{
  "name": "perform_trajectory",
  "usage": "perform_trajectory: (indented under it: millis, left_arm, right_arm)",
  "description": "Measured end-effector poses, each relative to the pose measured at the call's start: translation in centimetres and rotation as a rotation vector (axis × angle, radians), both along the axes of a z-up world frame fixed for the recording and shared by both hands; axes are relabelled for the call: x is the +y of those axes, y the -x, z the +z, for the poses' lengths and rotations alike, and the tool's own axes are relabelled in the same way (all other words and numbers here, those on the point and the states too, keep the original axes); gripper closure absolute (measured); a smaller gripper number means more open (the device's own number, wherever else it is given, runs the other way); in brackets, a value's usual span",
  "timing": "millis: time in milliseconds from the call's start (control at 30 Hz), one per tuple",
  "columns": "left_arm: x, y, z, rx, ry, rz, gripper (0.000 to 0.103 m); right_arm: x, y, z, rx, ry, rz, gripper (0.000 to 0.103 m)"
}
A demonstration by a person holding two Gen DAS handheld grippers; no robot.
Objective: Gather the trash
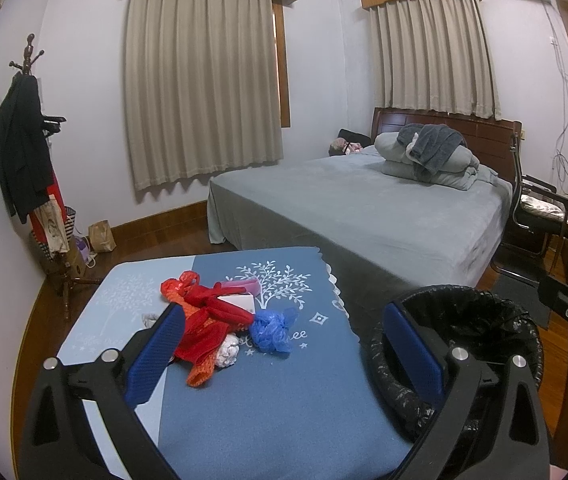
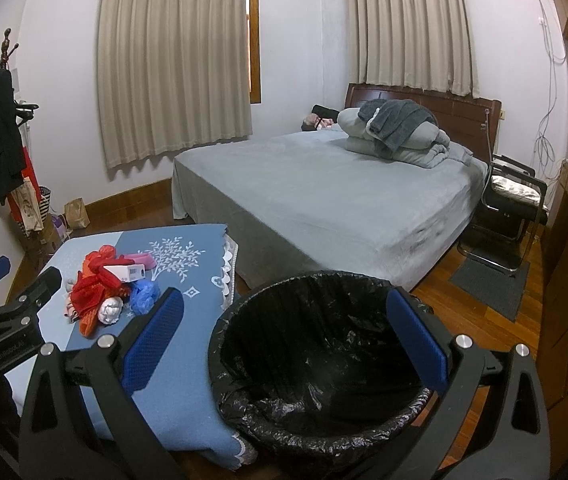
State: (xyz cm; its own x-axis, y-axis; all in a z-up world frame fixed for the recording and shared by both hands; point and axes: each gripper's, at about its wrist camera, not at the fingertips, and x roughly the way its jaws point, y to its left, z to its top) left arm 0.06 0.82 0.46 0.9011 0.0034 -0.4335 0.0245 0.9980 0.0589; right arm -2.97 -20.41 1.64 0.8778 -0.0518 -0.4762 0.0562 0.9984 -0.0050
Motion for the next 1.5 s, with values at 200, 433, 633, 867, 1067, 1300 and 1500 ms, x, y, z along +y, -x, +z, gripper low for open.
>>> perform_trajectory:
  millis: [200,433,633,867,1067,1300,1500]
  left_arm:
    - [0.0,0.2,-0.4,0.003,0.002,0.003,0.006]
    - [0.4,0.1,-1.0,0.009,0.005,0.010,0.006]
    - [0.6,-0.3,-1.4,0.015,0.010,0.019,0.006]
    - [2.5,-1.7,-2.0,-0.001,0.004,0.074,0.006]
    - [6.7,-3.9,-3.3,0.006,-0.018,0.172,0.006]
    - [13.0,-6.4,-6.3,0.045,-0.035,0.302,0.006]
    - [15.9,-8.7,-7.8,0.060,-0.042,0.359,0.009]
  right_arm:
    - [-0.1,0.0,-0.1,0.002,-0.002,0.000,0.005]
    - [-0.1,-0.3,-0.7,0.005,-0.002,0.000,0.005]
    - [0.9,-0.8,-2.0,0.010,-0.006,0.010,0.005]
    - [2.3,-2.6,-2.6,0.015,-0.012,0.042,0.005]
    - [4.4,-5.8,-3.3,0.016,-0.021,0.102,0.005]
    - [7.9,-10.8,-4.9,0.024,-0.030,0.171,0.005]
    - [11.3,-15.4,-6.7,0.073,-0.040,0.241,0.023]
